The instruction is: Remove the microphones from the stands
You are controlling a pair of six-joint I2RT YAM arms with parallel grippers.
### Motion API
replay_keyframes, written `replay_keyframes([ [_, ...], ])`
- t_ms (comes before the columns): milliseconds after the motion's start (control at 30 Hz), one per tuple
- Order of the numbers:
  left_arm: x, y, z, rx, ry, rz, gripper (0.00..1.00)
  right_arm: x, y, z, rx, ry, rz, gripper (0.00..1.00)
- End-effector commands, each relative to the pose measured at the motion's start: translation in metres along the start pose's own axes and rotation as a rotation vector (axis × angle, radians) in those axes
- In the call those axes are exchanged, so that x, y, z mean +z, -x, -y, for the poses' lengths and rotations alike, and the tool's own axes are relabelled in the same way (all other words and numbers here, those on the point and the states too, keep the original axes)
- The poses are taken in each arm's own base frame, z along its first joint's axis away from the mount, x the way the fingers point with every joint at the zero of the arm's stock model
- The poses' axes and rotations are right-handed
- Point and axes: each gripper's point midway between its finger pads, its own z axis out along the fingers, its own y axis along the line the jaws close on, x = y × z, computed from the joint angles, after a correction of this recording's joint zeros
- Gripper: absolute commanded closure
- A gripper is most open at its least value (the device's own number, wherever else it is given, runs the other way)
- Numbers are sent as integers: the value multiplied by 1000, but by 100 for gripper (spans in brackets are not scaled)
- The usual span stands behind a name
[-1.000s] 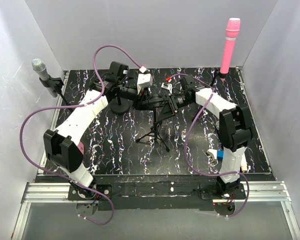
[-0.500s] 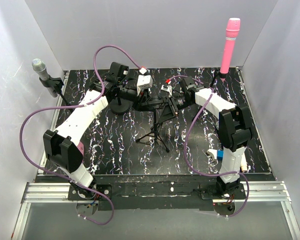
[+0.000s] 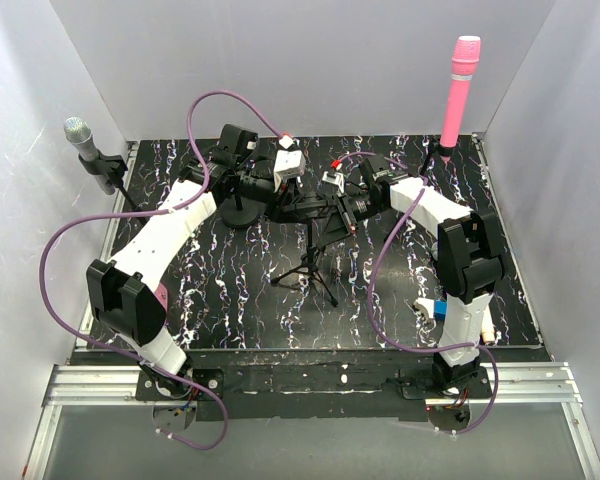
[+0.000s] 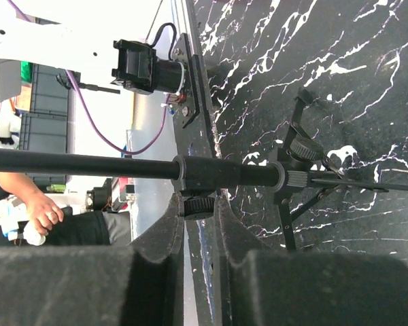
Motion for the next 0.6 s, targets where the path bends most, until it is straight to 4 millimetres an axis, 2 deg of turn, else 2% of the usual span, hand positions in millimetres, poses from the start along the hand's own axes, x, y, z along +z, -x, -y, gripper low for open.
replay_keyframes([
  [0, -11, 7, -2, 55, 69, -19, 100, 0, -4, -17, -32, 34, -5, 99],
  [200, -11, 13, -14, -39, 152, 14, 100, -5, -2, -24, -200, -30, 18, 99],
  [400, -13, 10, -22, -148, 254, 57, 100, -10, 11, -10, -470, -229, 139, 99],
  [467, -15, 8, -23, -175, 273, 69, 100, -12, 9, -4, -577, -301, 167, 99],
  [567, -14, 3, -21, -198, 274, 72, 100, -9, -5, 4, -796, -405, 168, 99],
])
